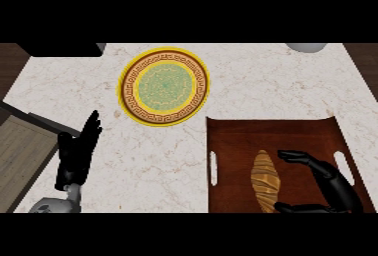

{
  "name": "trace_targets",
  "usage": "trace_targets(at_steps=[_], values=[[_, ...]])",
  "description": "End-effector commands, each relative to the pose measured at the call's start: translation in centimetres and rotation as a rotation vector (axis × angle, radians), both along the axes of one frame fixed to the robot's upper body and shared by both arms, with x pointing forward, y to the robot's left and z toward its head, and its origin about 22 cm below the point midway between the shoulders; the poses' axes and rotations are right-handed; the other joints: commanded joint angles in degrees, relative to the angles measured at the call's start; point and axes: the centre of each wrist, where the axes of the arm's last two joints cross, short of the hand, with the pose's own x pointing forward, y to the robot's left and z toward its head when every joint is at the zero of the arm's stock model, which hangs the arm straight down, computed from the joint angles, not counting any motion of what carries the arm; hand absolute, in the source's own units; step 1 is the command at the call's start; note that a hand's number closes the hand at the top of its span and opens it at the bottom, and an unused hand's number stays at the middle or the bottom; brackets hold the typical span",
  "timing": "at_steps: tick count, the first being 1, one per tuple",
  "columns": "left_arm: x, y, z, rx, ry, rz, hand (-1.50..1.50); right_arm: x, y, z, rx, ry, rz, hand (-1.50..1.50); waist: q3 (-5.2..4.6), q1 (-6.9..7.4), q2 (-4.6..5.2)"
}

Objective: Pick the croissant from the tray and place it in the plate

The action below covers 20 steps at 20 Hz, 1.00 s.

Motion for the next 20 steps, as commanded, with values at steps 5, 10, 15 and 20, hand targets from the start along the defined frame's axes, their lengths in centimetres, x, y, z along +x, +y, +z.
trace_targets(at_steps=[5,10,15,20], values=[[-0.1,-0.1,0.0,0.008,0.012,0.008,0.00,1.3,-3.1,3.3,-0.478,-0.089,0.038,-1.50,-0.14,0.05,-0.06],[1.0,-1.2,0.2,0.007,0.004,0.011,0.00,2.3,0.2,7.5,-0.678,-0.056,0.047,-1.50,-0.20,-0.18,-0.07],[1.0,0.1,1.7,0.013,-0.003,-0.006,0.00,3.5,0.5,9.6,-0.887,0.100,0.169,-1.50,-0.17,0.57,-0.02],[0.5,-0.6,1.4,0.005,0.006,-0.004,0.00,2.9,2.4,8.7,-0.955,0.216,0.241,-1.50,-0.11,0.24,-0.03]])
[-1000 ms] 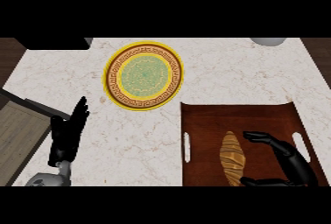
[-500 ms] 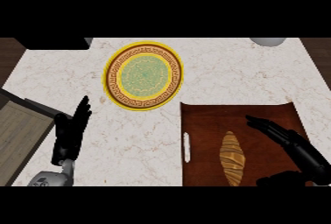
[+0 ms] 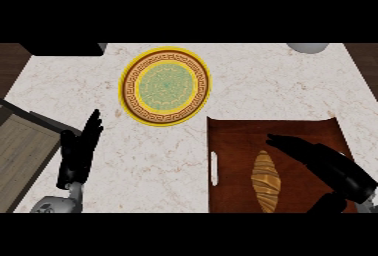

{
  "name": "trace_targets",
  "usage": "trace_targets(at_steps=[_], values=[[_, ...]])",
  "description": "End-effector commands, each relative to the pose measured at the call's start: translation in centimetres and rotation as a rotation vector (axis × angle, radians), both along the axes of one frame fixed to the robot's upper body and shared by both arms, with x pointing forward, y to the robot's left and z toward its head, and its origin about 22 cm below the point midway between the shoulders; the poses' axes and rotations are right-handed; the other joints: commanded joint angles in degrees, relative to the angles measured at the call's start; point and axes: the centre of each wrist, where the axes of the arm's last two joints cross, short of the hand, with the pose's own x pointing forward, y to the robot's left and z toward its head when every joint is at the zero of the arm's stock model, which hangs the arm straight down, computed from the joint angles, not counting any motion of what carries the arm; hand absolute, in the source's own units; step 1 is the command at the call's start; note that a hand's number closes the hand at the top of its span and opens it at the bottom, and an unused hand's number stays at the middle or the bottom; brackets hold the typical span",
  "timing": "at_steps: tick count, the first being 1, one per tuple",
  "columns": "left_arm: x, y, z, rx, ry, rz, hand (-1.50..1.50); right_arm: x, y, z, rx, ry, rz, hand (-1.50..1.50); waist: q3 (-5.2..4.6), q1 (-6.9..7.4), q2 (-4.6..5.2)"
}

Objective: Pick the croissant from the tray and place it in the plate

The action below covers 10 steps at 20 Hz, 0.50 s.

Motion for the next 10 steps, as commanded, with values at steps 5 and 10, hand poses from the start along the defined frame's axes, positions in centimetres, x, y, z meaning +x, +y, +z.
trace_targets(at_steps=[5,10], values=[[-0.5,-0.7,0.3,-0.017,0.018,-0.007,0.00,-0.4,3.4,-1.3,-0.106,0.080,0.003,-1.50,0.06,-0.24,0.00],[0.9,-1.1,0.9,-0.012,0.005,-0.004,0.00,3.5,2.4,-0.7,-0.107,0.103,0.008,-1.50,0.07,-0.15,0.06]])
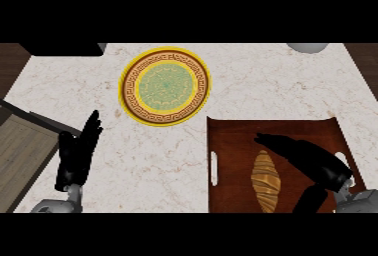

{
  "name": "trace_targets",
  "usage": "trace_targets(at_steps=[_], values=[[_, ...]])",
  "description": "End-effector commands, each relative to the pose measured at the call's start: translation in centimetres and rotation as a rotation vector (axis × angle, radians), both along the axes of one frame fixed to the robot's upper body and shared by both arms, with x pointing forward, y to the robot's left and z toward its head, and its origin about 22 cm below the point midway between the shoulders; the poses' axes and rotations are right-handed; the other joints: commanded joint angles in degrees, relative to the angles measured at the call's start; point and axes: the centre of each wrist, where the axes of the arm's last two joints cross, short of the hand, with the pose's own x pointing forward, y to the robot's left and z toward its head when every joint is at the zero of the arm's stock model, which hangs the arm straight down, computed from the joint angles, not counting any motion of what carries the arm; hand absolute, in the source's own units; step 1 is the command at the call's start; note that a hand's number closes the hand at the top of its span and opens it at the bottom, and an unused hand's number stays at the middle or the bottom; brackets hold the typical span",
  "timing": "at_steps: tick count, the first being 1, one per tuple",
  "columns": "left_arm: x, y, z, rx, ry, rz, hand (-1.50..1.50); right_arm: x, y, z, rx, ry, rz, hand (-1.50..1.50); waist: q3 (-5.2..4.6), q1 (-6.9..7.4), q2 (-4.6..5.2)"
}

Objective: Pick the croissant from the tray and place it in the plate

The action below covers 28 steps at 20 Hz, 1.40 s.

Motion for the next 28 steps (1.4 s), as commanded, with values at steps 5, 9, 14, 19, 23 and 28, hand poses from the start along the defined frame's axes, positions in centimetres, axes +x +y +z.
trace_targets(at_steps=[5,9,14,19,23,28], values=[[1.1,-0.6,1.0,0.004,0.001,0.003,0.00,-0.7,1.9,-2.5,-0.040,0.016,0.040,-1.50,0.00,-0.16,0.01],[-2.5,0.3,-0.3,-0.016,0.002,-0.004,0.00,0.7,3.1,-2.9,-0.032,0.037,0.003,-1.50,0.01,0.20,-0.02],[-0.3,-1.8,0.6,0.002,-0.008,0.015,0.00,0.5,1.6,-3.3,-0.021,0.047,0.002,-1.50,0.00,-0.10,-0.01],[-1.3,0.4,-0.8,0.000,-0.005,0.000,0.00,1.3,2.6,-3.3,-0.053,0.065,0.024,-1.50,0.00,-0.03,0.00],[0.4,0.2,0.1,-0.008,-0.004,-0.014,0.00,0.4,-1.9,-4.5,-0.072,-0.023,0.091,1.50,0.02,-0.15,0.05],[-1.2,0.6,-0.8,-0.008,-0.020,0.005,0.00,-0.8,1.8,-4.6,-0.045,-0.078,0.087,1.50,0.00,-0.14,-0.05]])
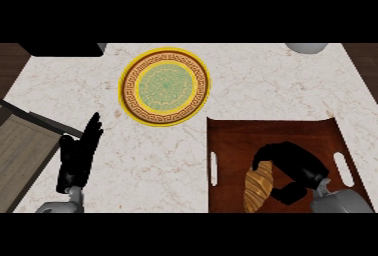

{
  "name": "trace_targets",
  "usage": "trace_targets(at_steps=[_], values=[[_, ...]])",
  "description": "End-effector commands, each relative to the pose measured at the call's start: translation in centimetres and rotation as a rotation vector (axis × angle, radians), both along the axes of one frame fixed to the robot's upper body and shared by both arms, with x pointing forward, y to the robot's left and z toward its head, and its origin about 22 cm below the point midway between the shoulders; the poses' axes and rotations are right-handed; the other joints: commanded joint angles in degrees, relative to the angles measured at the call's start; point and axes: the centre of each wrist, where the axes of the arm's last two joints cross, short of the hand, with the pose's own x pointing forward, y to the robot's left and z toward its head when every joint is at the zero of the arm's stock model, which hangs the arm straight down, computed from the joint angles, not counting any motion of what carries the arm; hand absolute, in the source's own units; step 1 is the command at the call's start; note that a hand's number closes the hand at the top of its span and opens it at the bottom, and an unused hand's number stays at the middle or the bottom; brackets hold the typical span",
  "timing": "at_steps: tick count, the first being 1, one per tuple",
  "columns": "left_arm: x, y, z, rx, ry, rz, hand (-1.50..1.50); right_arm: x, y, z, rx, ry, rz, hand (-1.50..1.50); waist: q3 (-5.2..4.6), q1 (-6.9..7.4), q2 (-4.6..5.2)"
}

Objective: Pick the croissant from the tray and place it in the plate

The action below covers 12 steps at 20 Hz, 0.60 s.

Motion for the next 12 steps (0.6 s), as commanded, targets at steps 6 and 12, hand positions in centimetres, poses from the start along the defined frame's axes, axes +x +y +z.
trace_targets(at_steps=[6,12], values=[[0.2,-1.0,-0.3,0.016,-0.001,-0.038,0.00,2.1,15.3,2.1,0.007,-0.129,0.019,1.50,0.14,2.62,0.72],[1.8,-3.3,1.9,-0.010,-0.029,-0.147,0.00,3.7,19.3,4.6,0.006,-0.255,-0.123,1.50,0.30,8.17,1.39]])
